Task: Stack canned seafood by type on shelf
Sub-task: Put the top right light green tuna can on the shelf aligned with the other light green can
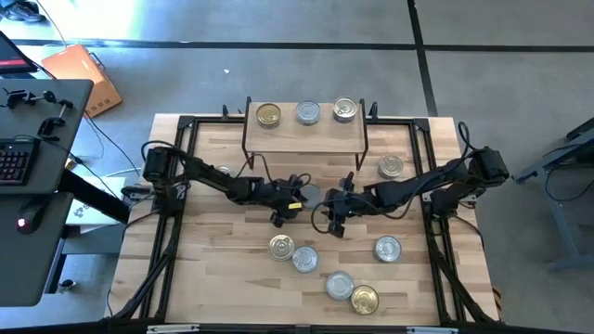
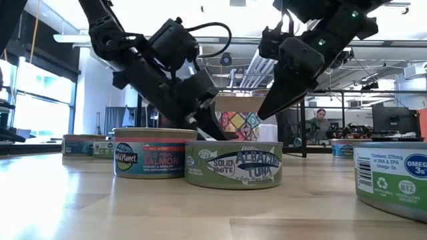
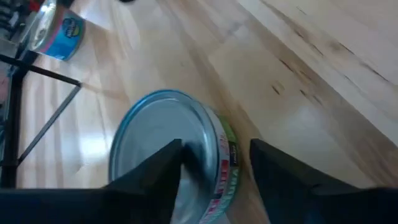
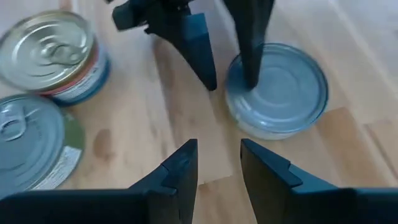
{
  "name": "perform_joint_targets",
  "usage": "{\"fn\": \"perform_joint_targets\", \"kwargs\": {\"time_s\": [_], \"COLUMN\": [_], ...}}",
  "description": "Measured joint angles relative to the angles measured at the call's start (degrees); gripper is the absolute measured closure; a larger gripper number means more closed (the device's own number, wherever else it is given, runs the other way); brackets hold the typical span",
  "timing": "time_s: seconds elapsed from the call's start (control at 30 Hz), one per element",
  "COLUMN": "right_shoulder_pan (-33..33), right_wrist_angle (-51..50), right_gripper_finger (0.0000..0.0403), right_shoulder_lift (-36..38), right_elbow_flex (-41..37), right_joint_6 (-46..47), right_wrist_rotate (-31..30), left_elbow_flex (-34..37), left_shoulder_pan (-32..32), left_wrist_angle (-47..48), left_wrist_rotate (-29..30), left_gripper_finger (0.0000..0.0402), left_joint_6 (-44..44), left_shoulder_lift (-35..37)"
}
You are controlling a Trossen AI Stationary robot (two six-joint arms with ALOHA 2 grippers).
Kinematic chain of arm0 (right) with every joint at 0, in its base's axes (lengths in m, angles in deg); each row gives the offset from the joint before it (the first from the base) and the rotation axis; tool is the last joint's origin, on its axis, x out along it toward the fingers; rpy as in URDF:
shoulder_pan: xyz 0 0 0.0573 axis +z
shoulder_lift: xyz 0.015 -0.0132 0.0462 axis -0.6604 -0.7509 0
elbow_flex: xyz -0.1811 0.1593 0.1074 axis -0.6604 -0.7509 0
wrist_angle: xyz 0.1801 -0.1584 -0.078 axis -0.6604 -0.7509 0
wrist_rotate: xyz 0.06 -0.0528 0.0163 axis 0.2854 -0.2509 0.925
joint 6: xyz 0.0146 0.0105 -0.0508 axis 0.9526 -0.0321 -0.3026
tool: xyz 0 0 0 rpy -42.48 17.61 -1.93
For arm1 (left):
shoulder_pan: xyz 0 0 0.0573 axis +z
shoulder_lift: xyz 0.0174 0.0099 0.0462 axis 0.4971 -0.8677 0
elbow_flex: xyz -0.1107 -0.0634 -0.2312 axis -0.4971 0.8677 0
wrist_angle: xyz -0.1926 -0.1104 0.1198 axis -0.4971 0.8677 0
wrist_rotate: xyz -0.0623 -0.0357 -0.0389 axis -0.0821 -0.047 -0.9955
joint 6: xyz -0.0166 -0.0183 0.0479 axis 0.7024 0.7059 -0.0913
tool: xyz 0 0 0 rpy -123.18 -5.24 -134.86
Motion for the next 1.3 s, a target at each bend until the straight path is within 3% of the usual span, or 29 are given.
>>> {"fn": "perform_joint_targets", "kwargs": {"time_s": [0.27, 0.37, 0.5, 0.8, 1.1, 1.3], "right_shoulder_pan": [0.0, 0.0, 0.0, 2.2, 6.2, 7.7], "right_wrist_angle": [0.3, 0.3, 0.2, -3.2, -10.8, -11.1], "right_gripper_finger": [0.0289, 0.0289, 0.0289, 0.0289, 0.0289, 0.0289], "right_shoulder_lift": [0.0, 0.0, 0.0, 0.0, 0.0, 0.0], "right_elbow_flex": [0.0, 0.0, 0.0, 0.0, 0.0, 0.0], "right_joint_6": [-0.1, -0.1, -0.1, 0.3, 6.3, 6.7], "right_wrist_rotate": [-2.5, -2.5, -2.3, -2.3, -9.8, -12.3], "left_elbow_flex": [-0.3, -0.2, 0.0, 0.2, 0.2, 0.1], "left_shoulder_pan": [0.6, 0.6, -0.2, -5.6, -8.6, -8.3], "left_wrist_angle": [-2.4, -3.2, -4.6, -3.3, 2.5, 2.3], "left_wrist_rotate": [0.6, 0.6, 1.6, 11.4, 13.9, 11.2], "left_gripper_finger": [0.0368, 0.0396, 0.0399, 0.0401, 0.0400, 0.0401], "left_joint_6": [0.5, 0.8, 1.1, 0.6, 1.6, 2.3], "left_shoulder_lift": [-3.0, -3.3, -3.4, -1.8, 6.2, 8.7]}}
